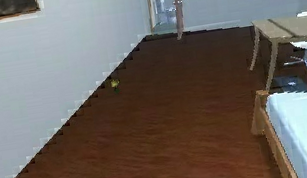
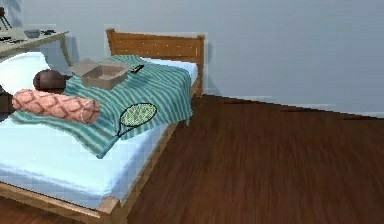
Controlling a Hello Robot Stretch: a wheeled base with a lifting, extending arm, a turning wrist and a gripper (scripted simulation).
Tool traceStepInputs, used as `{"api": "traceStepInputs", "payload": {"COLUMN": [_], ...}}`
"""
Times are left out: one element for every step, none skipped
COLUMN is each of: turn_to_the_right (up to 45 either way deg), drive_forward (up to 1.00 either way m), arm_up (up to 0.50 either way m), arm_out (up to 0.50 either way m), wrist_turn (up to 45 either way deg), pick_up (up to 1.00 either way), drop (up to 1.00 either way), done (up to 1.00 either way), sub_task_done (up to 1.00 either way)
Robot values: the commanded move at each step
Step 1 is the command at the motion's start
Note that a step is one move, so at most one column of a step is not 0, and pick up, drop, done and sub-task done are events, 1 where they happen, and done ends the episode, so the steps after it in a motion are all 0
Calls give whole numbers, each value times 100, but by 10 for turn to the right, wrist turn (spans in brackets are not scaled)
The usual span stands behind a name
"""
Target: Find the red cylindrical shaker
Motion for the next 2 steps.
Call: {"api": "traceStepInputs", "payload": {"turn_to_the_right": [0,30], "drive_forward": [100,0], "arm_up": [0,0], "arm_out": [0,0], "wrist_turn": [0,0], "pick_up": [0,0], "drop": [0,0], "done": [0,0], "sub_task_done": [0,0]}}
